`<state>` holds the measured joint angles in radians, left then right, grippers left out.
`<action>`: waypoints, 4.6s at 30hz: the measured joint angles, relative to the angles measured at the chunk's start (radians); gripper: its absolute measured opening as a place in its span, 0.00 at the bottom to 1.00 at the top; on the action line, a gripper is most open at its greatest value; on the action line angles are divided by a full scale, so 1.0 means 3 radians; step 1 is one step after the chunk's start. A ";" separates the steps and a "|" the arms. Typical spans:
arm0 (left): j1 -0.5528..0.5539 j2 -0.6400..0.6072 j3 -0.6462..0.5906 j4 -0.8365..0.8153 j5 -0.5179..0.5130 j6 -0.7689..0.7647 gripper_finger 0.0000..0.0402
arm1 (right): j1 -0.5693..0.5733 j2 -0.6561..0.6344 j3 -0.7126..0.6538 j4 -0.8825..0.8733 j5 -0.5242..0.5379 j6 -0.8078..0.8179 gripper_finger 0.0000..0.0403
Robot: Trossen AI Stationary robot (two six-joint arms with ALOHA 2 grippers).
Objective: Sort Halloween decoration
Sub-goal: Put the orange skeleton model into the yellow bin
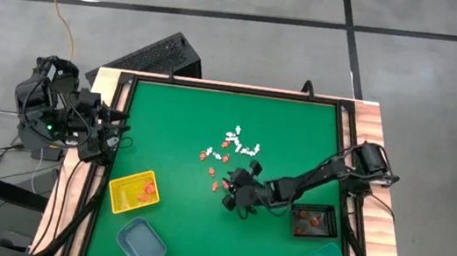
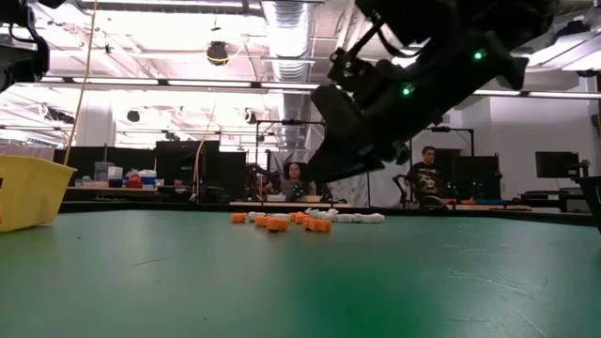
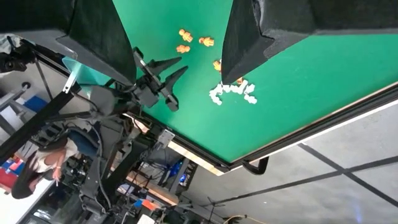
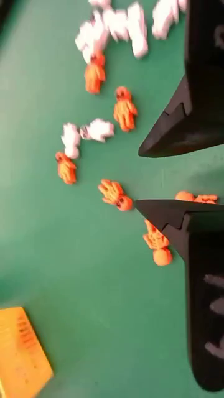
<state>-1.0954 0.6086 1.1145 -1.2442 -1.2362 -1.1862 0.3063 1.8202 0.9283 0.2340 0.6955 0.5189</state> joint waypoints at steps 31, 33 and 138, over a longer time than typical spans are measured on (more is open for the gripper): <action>0.0000 0.0000 0.0000 -0.0081 -0.0003 -0.0098 0.56 | 0.0337 0.1031 0.0169 0.0338 0.0470 0.1228 0.49; 0.0000 0.0000 0.0000 -0.0082 -0.0002 -0.0099 0.56 | 0.0374 0.1112 0.0177 0.0335 0.0505 0.1309 0.48; 0.0001 0.0000 -0.0001 -0.0251 -0.0005 -0.0099 0.56 | -0.0767 0.2301 0.3707 0.0366 -0.3281 -0.1108 0.28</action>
<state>-1.0953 0.6086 1.1141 -1.3193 -1.2377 -1.2160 0.0761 2.5106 2.0403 0.3440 -0.2890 0.1864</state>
